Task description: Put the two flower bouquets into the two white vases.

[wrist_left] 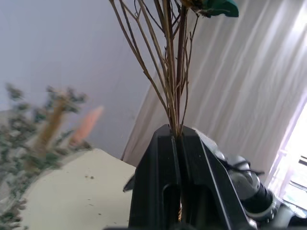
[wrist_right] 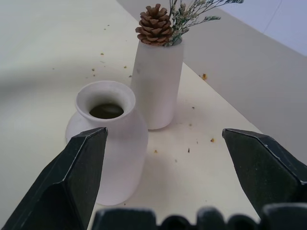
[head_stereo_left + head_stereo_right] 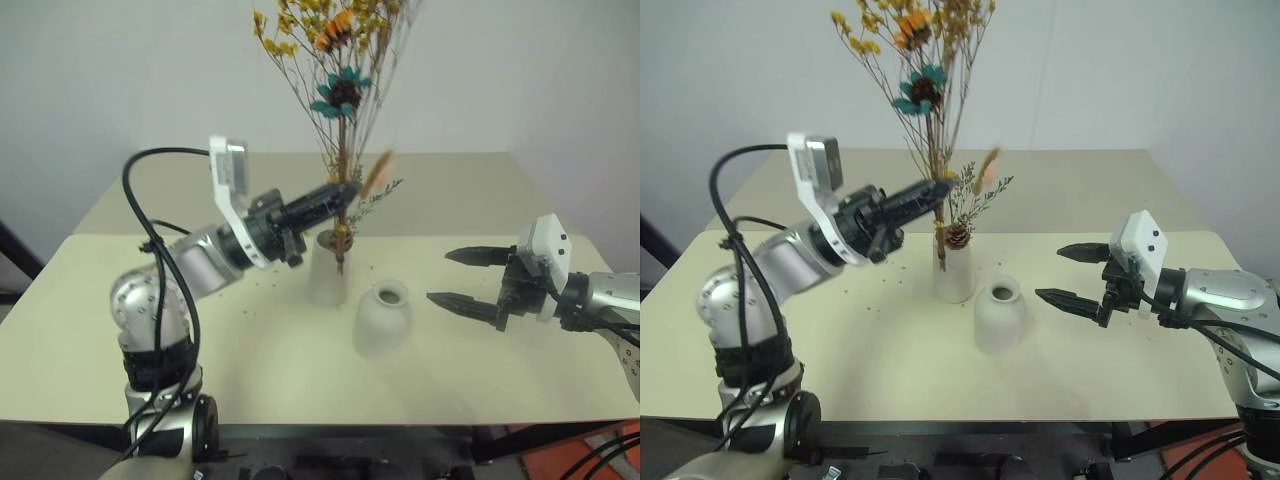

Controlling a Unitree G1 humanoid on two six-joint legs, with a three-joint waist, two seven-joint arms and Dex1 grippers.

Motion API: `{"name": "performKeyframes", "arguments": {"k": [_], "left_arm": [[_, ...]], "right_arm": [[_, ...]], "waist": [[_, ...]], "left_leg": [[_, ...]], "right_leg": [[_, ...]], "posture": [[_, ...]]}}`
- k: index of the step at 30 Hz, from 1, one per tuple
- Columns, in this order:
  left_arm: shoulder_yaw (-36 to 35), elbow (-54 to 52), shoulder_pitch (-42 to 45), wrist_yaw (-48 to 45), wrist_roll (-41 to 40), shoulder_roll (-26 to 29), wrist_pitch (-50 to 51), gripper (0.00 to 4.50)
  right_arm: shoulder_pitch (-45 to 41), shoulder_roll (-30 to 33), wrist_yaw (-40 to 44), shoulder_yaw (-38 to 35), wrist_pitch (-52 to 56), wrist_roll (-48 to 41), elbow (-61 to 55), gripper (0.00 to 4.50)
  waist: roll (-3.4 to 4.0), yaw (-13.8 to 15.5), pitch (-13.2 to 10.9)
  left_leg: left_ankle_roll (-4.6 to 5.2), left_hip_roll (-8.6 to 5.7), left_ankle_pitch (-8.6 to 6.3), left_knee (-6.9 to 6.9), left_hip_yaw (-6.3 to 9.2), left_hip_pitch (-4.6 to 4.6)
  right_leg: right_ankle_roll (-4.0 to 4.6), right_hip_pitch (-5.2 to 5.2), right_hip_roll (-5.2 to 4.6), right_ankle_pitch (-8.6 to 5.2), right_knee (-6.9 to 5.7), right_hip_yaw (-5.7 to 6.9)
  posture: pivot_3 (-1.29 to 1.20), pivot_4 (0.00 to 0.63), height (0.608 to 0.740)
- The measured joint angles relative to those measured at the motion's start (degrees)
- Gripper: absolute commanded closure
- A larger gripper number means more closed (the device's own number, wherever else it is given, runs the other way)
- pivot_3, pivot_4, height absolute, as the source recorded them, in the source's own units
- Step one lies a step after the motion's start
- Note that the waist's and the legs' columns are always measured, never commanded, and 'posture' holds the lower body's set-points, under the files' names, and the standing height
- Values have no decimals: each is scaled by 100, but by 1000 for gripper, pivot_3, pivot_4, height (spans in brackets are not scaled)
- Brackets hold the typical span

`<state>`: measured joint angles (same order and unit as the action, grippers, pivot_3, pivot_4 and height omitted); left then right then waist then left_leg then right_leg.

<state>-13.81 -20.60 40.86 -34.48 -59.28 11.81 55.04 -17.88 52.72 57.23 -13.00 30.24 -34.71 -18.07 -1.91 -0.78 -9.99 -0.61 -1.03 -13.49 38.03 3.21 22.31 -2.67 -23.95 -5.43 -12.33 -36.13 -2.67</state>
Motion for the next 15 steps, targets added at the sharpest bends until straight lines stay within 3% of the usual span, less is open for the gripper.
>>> {"name": "performKeyframes", "arguments": {"k": [8, 15], "left_arm": [[982, 343, -286, -105, 1237, -584, -1654, 4487], [1744, 827, -356, -143, 2036, -644, -2126, 4487]], "right_arm": [[110, 0, -3, -116, -1, -22, -57, 0], [135, 0, -6, -127, 0, -23, -68, 0]], "waist": [[-1, 13, 0], [-1, -2, -1]], "left_leg": [[1, 0, -1, 1, 0, -6], [3, 0, -1, 1, 1, -8]], "right_leg": [[-1, 16, 1, 1, 8, 3], [-1, 17, 3, 1, 6, 2]], "posture": [[0, 150, 740], [0, 150, 740]]}}
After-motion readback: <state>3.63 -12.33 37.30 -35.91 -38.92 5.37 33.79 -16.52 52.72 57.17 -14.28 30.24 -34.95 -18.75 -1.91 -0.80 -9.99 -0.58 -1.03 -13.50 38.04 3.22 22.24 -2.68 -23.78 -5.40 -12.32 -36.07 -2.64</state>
